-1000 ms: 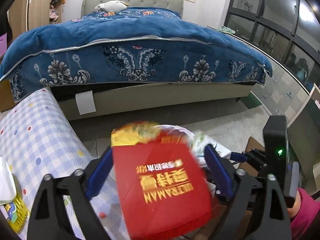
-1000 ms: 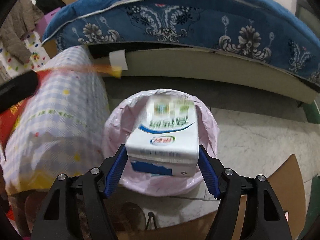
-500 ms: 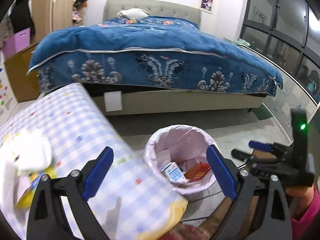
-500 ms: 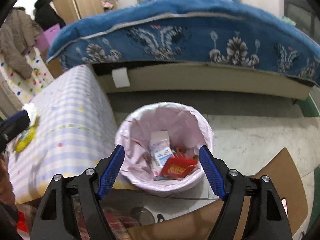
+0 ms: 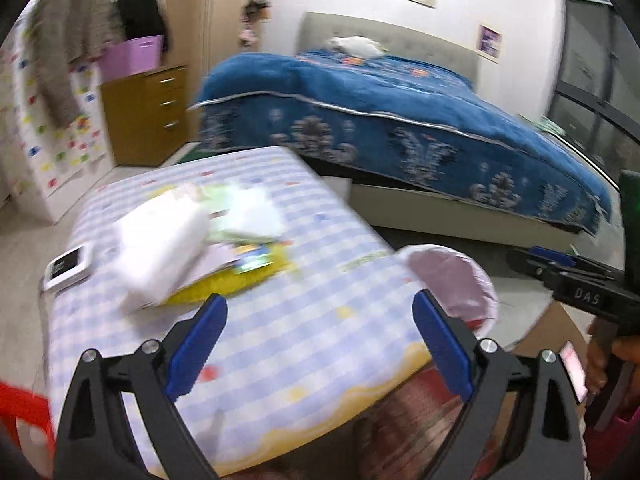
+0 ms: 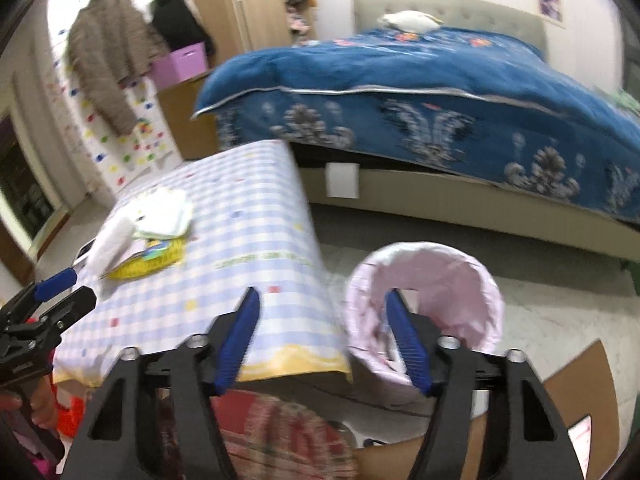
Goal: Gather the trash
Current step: 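Move both open grippers back over the table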
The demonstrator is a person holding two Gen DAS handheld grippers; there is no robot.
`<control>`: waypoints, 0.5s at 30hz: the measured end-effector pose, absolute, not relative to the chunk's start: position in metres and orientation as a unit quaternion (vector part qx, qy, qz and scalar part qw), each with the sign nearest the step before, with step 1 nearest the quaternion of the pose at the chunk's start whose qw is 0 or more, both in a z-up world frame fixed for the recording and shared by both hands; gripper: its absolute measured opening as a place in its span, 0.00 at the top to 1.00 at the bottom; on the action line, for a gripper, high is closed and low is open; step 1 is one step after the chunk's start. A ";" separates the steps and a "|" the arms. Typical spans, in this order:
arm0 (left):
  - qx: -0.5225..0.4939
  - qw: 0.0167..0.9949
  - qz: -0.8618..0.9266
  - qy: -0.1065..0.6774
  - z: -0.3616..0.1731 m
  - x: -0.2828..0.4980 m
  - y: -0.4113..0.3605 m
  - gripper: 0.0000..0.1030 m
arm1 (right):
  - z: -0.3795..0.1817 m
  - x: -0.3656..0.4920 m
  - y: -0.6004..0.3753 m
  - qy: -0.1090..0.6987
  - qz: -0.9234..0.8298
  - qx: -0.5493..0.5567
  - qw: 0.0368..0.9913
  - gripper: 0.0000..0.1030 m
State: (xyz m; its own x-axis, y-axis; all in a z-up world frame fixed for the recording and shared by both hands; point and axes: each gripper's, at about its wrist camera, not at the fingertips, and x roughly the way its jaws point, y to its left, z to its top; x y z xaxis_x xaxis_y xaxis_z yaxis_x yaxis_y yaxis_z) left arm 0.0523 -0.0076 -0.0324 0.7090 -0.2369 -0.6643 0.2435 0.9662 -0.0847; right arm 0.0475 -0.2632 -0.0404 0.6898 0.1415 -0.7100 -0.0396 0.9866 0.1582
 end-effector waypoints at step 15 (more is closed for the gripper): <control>-0.033 0.934 -0.008 0.355 -0.043 0.076 0.111 0.07 | -0.030 0.090 -0.153 0.395 0.136 -0.005 0.909 0.33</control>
